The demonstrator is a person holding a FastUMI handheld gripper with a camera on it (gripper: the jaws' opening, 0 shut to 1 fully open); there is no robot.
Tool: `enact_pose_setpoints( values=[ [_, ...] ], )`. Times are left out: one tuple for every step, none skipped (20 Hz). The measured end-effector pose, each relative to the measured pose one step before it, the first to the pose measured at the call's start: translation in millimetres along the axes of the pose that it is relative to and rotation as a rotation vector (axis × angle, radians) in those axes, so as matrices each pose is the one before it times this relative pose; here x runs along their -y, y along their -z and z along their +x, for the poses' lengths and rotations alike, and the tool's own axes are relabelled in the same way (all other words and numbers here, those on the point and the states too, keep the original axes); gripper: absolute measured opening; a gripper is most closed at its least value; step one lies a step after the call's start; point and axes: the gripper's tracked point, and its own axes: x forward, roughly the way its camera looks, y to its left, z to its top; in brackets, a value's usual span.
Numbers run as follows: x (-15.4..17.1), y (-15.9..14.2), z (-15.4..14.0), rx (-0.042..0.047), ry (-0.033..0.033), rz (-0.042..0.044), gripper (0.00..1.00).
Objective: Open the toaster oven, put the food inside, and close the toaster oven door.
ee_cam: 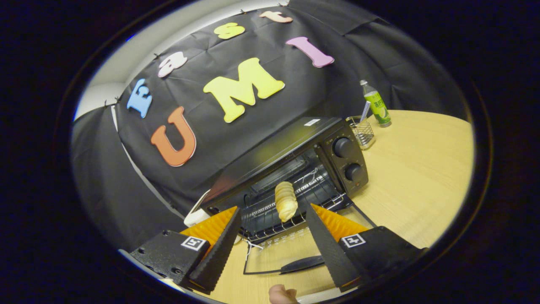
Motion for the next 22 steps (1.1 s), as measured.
enact_pose_setpoints(
  values=[
    [-2.07, 0.04, -5.31, -0.00599, -0.00623, -0.03465, 1.0],
    [-1.31, -0.07, -4.37, -0.00659, 0.00544, -0.02934, 1.0],
    [5.41, 3.41, -2.86, -0.02095, 0.0328, -0.03451, 1.0],
    [10.04, 8.62, -1.93, -0.03669, 0.04928, -0.03607, 1.0],
    [7.59, 8.54, -0.44, -0.03966, 0.04285, -0.03741, 1.0],
    [3.57, 8.88, 1.98, -0.03516, 0.02913, -0.03227, 1.0],
    [2.86, 9.21, 1.26, -0.02965, 0.01102, -0.02823, 1.0],
    [0.85, 10.21, 2.54, -0.02499, 0.00403, -0.01689, 1.0],
    [1.81, 11.17, 2.25, -0.02519, 0.00799, -0.01474, 1.0],
    [1.21, 9.82, 1.24, -0.02369, 0.00981, -0.01429, 1.0],
    [1.46, 12.31, 1.88, -0.02975, 0.00812, -0.01829, 1.0],
    [-0.99, 11.19, 1.05, -0.02285, -0.0007, -0.01315, 1.0],
    [-3.07, 11.48, 0.66, -0.02557, -0.00538, -0.01513, 1.0],
    [-2.65, 11.37, 1.03, -0.01885, -0.00468, -0.01554, 1.0],
    [-1.53, 7.65, 1.25, -0.01355, 0.00058, -0.02367, 1.0],
    [-1.38, 6.2, 1.97, -0.01134, -0.00062, -0.02363, 1.0],
    [-2.06, 5.69, 2.11, -0.00807, 0.00065, -0.01196, 1.0],
    [-1.17, 3.88, 3.59, -0.00751, 0.00101, -0.00379, 1.0],
    [-1.5, 3.77, 4.06, -0.0157, -0.00361, 0.00744, 1.0],
    [-0.16, 3.25, 4.01, -0.01418, 0.00116, 0.01036, 1.0],
    [2.92, 1.01, 4.36, -0.0114, 0.01749, 0.00293, 1.0],
    [2.1, 0.32, 5.35, -0.00953, 0.01206, -0.00049, 1.0]
  ],
)
